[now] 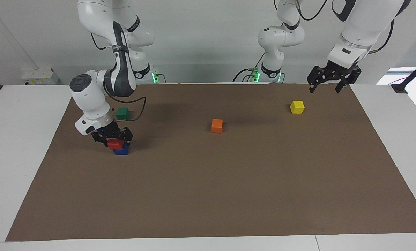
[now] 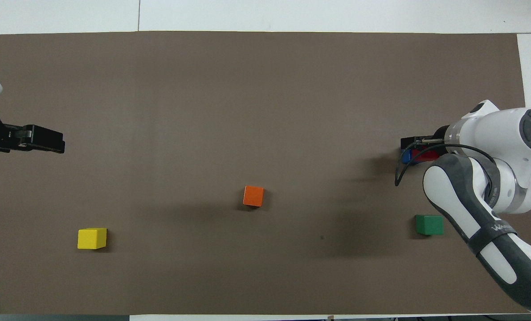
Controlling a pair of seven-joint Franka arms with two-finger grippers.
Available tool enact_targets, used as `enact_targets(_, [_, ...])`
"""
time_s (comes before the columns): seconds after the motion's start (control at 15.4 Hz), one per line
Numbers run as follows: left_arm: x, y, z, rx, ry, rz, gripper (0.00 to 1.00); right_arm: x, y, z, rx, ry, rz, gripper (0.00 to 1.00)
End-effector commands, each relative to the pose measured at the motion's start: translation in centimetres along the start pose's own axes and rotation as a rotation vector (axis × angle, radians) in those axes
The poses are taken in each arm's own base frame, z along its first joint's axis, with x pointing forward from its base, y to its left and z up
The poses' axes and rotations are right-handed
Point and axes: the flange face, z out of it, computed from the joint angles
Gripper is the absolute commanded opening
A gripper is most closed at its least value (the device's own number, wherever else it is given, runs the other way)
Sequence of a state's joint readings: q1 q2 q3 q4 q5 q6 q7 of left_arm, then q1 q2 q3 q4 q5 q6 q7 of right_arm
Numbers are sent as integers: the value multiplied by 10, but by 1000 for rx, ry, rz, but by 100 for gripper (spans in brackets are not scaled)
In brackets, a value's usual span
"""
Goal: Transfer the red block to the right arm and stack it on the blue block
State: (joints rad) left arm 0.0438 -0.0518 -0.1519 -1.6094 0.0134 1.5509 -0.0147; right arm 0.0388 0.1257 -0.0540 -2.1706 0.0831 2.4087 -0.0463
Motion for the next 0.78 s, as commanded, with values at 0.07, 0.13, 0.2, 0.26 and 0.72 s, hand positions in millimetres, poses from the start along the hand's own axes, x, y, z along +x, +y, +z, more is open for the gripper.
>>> enact_targets(0.07, [-9, -4, 0, -12, 0, -24, 100, 12, 0, -36, 11, -13, -42, 100])
enact_targets(0.13, [-9, -6, 0, -12, 0, -27, 100, 18, 2, -54, 10, -24, -87, 100])
enact_targets(0.2, [-9, -6, 0, -12, 0, -26, 100, 24, 4, -70, 7, -42, -150, 100])
enact_targets(0.26, [-9, -5, 0, -12, 0, -24, 100, 28, 7, -90, 6, -49, -197, 100])
enact_targets(0.72, [-9, -4, 0, -12, 0, -23, 100, 16, 15, -206, 25, -142, -196, 100])
